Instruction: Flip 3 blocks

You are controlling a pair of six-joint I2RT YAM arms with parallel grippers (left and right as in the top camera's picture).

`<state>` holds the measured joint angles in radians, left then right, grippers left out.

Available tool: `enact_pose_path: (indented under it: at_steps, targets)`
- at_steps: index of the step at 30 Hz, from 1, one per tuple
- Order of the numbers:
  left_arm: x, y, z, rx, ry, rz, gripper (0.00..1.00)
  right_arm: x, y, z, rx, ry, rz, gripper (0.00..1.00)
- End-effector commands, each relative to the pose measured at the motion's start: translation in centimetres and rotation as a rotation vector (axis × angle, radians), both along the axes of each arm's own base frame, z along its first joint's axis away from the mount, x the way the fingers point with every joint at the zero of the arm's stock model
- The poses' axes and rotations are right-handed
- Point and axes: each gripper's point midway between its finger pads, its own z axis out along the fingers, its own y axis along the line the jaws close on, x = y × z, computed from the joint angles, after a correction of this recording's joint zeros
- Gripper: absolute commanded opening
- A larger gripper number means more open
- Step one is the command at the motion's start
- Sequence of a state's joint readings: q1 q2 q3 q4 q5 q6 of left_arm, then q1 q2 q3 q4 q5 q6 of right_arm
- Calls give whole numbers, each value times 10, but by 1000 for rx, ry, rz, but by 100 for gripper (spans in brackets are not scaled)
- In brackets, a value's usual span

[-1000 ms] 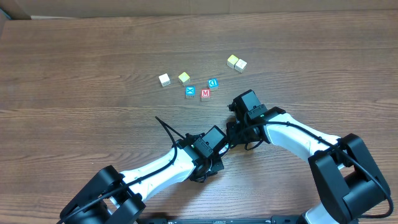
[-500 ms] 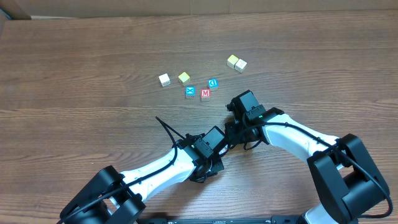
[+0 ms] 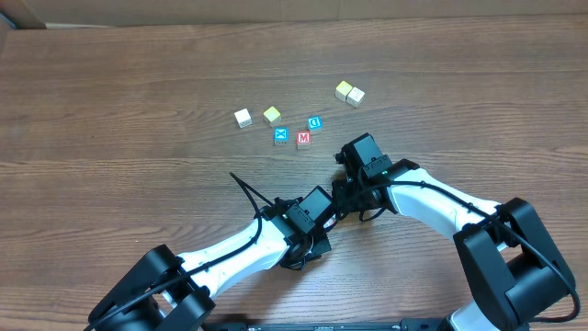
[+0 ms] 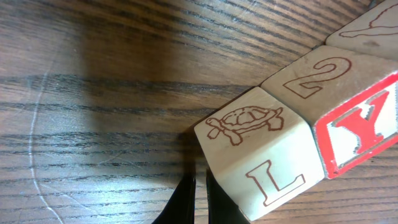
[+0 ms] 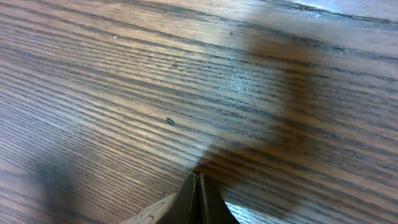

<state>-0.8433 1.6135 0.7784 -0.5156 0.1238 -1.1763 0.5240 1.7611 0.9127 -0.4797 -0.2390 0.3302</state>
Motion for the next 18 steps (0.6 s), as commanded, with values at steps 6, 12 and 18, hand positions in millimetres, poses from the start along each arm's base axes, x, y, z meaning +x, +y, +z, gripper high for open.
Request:
enact_pose_path:
  at_steps: [6, 12, 18]
  targets:
    - [-1, 0, -6, 7, 1, -1, 4, -13, 1, -14, -7, 84, -78, 4]
    - [0, 0, -6, 6, 1, 2, 4, -15, 0, -14, -10, 93, -87, 4]
    - [0, 0, -6, 9, 0, 3, 4, -13, -4, -16, -31, 83, -92, 4]
